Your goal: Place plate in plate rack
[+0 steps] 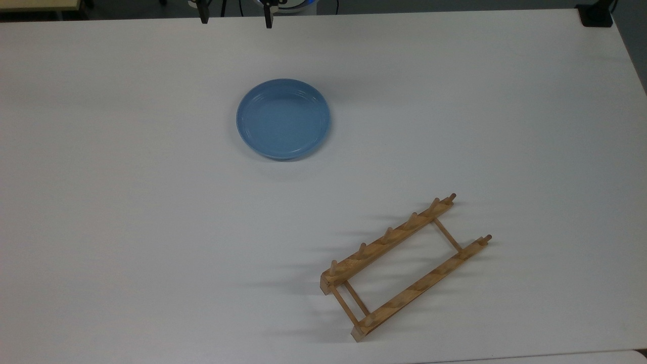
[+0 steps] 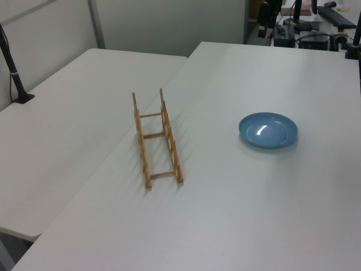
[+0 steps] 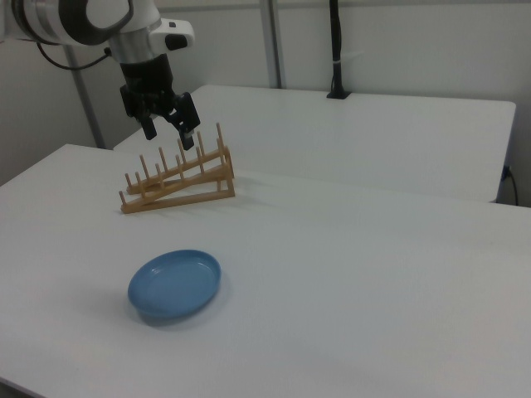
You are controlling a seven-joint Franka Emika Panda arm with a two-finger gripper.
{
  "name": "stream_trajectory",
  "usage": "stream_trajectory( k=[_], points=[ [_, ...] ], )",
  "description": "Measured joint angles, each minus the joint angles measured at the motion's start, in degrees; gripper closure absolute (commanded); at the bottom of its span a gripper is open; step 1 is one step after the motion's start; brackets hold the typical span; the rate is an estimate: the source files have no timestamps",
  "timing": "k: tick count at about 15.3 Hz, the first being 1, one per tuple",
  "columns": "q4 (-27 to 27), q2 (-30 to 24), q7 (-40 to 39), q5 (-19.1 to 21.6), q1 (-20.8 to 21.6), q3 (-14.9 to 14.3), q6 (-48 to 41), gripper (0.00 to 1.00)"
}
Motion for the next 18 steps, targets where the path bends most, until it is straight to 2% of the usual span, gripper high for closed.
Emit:
stream_trajectory(
  k=[15,18],
  points=[
    [0.0,0.0,-0.1,0.0,0.3,0.0,0.0,0.0],
    [-0.1,0.0,-2.9,0.0,0.3,0.0,-1.3,0.0]
  ],
)
